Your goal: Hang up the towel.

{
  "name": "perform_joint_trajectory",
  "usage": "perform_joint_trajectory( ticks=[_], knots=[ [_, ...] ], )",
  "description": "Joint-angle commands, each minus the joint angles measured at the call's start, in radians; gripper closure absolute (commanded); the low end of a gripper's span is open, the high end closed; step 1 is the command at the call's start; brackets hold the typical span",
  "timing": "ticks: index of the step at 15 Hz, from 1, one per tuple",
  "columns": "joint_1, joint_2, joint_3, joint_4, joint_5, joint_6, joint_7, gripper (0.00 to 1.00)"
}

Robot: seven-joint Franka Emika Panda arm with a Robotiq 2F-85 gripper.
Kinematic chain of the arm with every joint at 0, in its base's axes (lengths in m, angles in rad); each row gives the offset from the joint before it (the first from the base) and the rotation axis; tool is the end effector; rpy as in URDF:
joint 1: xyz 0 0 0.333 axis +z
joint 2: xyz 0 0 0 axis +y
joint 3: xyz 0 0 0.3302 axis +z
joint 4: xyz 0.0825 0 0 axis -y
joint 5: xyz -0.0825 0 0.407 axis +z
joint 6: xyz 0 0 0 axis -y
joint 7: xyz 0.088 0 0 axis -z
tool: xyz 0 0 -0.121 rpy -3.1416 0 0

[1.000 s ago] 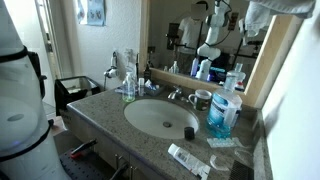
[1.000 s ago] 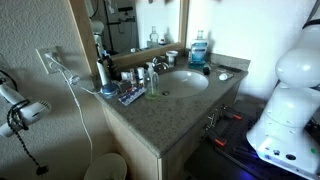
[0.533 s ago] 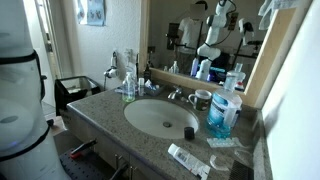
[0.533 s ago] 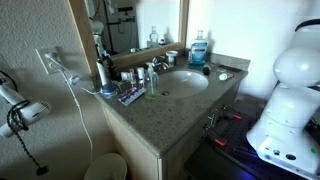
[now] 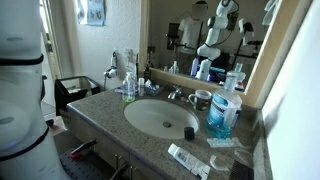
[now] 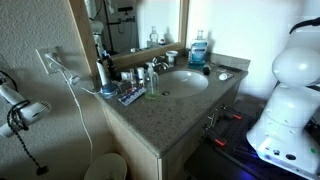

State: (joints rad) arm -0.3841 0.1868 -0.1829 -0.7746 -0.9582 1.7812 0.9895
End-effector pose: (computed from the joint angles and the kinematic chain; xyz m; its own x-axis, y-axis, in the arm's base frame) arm 0.4335 -0.3457 0.9634 -0.1828 -0.3048 0.9347 -0.9830 0.0720 -0.1688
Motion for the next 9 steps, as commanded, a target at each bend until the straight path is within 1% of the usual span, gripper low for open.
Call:
perform_joint_trajectory(
  ticks=[1,4,9],
  knots=[
    [-0.028,0.043,-0.020,0.065,0.007,-0.018,-0.004,0.97],
    [-0.034,0.037,-0.023,0.045,0.009,-0.030,-0.018,0.97],
    [-0.024,0.020,-0.012,0.018,0.020,-0.066,-0.049,0.98]
  ],
)
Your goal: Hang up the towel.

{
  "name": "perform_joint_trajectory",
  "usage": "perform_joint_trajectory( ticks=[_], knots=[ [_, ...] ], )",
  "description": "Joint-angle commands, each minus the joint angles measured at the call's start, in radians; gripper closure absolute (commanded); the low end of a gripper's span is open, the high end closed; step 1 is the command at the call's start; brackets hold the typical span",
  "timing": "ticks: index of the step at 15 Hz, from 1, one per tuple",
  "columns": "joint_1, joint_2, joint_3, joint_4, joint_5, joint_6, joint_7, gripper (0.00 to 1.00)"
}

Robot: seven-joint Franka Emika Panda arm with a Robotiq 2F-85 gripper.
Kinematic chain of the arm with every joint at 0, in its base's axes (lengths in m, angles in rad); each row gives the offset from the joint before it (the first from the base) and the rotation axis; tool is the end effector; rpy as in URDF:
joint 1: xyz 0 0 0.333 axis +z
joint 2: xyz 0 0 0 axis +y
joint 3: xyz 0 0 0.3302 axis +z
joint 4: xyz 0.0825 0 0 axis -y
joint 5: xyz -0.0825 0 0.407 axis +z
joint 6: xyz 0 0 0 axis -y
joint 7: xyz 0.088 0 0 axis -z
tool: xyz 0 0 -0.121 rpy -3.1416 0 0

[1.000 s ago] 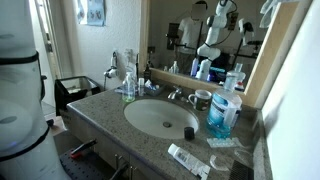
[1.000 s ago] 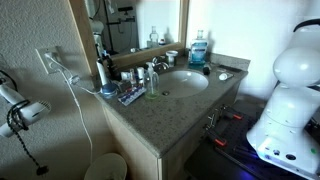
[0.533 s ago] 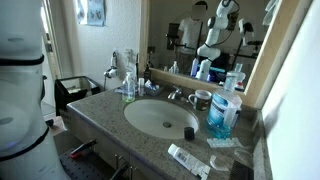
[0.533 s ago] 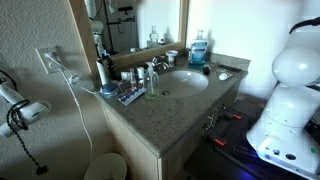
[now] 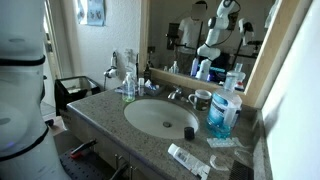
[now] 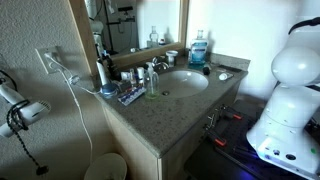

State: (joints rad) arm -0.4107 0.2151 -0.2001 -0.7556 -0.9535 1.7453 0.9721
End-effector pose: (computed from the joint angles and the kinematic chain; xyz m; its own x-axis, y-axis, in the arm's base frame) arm 0.4274 -0.3675 0.9525 -0.1703 -0.3190 0.9323 -0.9819 0.1342 -0.1334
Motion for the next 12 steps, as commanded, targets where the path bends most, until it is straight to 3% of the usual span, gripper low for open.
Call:
perform_joint_trajectory(
  ticks=[1,11,12],
  knots=[
    [0.000,-0.011,0.006,-0.003,0.019,-0.036,-0.038,0.97],
    [-0.040,-0.010,0.000,-0.001,0.112,-0.079,-0.088,0.97],
    [-0.042,-0.008,-0.001,0.004,0.112,-0.082,-0.086,0.93]
  ],
)
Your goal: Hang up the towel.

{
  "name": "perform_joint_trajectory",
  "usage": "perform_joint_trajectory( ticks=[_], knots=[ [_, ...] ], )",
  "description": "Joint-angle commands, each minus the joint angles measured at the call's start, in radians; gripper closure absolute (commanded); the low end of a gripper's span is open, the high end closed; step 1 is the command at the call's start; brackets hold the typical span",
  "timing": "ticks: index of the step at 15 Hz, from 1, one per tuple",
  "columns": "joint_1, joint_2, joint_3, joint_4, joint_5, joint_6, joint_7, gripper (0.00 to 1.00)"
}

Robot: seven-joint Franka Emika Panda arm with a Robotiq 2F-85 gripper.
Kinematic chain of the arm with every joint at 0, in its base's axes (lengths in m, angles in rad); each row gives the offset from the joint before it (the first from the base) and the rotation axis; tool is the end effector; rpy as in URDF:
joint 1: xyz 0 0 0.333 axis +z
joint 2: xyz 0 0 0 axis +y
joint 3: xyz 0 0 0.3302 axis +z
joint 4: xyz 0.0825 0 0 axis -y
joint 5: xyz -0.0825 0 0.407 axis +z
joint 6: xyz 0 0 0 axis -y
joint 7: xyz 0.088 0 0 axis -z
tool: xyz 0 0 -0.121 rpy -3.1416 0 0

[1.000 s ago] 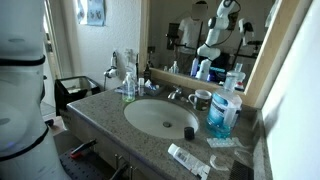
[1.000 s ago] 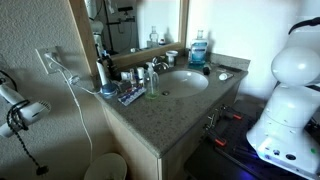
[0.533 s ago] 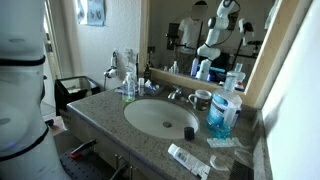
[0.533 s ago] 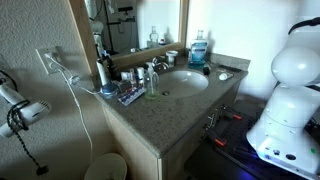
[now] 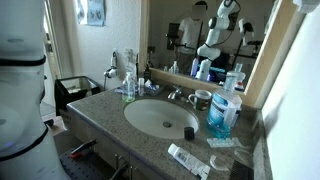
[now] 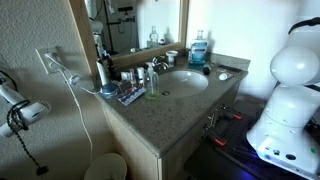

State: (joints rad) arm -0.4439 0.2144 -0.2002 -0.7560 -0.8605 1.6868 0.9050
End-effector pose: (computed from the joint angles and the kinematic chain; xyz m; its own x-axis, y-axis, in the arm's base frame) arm 0.4162 -0.3817 0.9395 -0.1395 -0.4210 0.8963 -0.9862 0.1406 -0.0875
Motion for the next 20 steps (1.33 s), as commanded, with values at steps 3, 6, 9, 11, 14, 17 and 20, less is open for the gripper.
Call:
perform_joint_trajectory(
  ticks=[3,6,9,11,14,17,20],
  knots=[
    [-0.012,-0.004,0.000,0.013,0.024,-0.039,-0.016,0.57],
    [-0.010,-0.002,0.003,0.017,0.029,-0.052,-0.018,0.35],
    [-0.008,-0.003,0.004,0.018,0.034,-0.061,-0.019,0.11],
    [-0.010,-0.002,0.004,0.018,0.042,-0.071,-0.019,0.01],
    [-0.012,-0.001,0.003,0.021,0.054,-0.087,-0.022,0.00],
    [-0.016,0.000,0.002,0.024,0.068,-0.095,-0.021,0.00],
    [-0.023,0.000,0.001,0.026,0.086,-0.102,-0.023,0.00]
  ],
)
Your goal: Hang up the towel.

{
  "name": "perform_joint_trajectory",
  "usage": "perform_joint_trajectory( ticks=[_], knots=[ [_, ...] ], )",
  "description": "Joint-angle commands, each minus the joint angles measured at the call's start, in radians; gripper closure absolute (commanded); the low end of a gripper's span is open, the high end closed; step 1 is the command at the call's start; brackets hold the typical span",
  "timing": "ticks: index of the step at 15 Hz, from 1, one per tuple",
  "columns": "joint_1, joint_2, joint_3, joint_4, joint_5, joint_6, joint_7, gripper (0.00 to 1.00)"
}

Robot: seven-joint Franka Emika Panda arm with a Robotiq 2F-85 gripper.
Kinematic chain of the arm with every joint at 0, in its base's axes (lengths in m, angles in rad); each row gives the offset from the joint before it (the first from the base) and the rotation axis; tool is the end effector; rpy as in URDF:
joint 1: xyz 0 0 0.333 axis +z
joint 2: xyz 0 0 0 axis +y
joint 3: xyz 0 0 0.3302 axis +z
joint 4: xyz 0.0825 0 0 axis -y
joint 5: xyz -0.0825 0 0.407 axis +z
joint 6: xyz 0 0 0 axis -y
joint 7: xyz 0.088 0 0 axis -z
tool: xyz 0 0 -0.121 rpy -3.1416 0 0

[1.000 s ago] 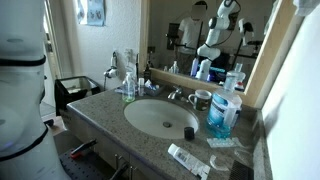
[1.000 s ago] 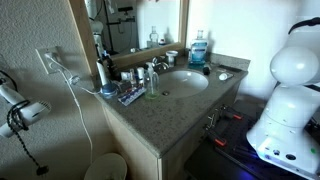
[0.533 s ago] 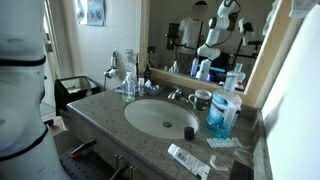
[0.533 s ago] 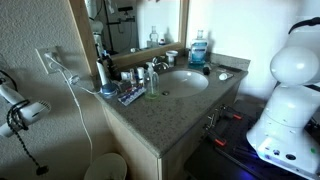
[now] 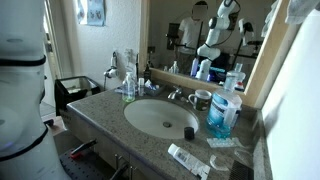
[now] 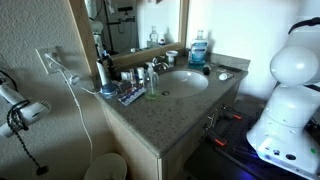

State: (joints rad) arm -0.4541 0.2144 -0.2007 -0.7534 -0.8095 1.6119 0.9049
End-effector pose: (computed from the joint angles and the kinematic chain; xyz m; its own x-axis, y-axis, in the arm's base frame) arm 0.4089 -0.3861 0.9283 -0.1586 -0.4928 0.8556 -0.9810 0.1766 -0.0801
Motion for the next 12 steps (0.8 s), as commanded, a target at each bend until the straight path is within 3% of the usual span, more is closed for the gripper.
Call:
perform_joint_trajectory(
  ticks=[1,12],
  knots=[
    [-0.016,-0.001,0.001,0.023,0.046,-0.028,-0.026,0.00],
    [-0.065,-0.007,0.008,0.045,0.261,-0.042,-0.100,0.00]
  ],
)
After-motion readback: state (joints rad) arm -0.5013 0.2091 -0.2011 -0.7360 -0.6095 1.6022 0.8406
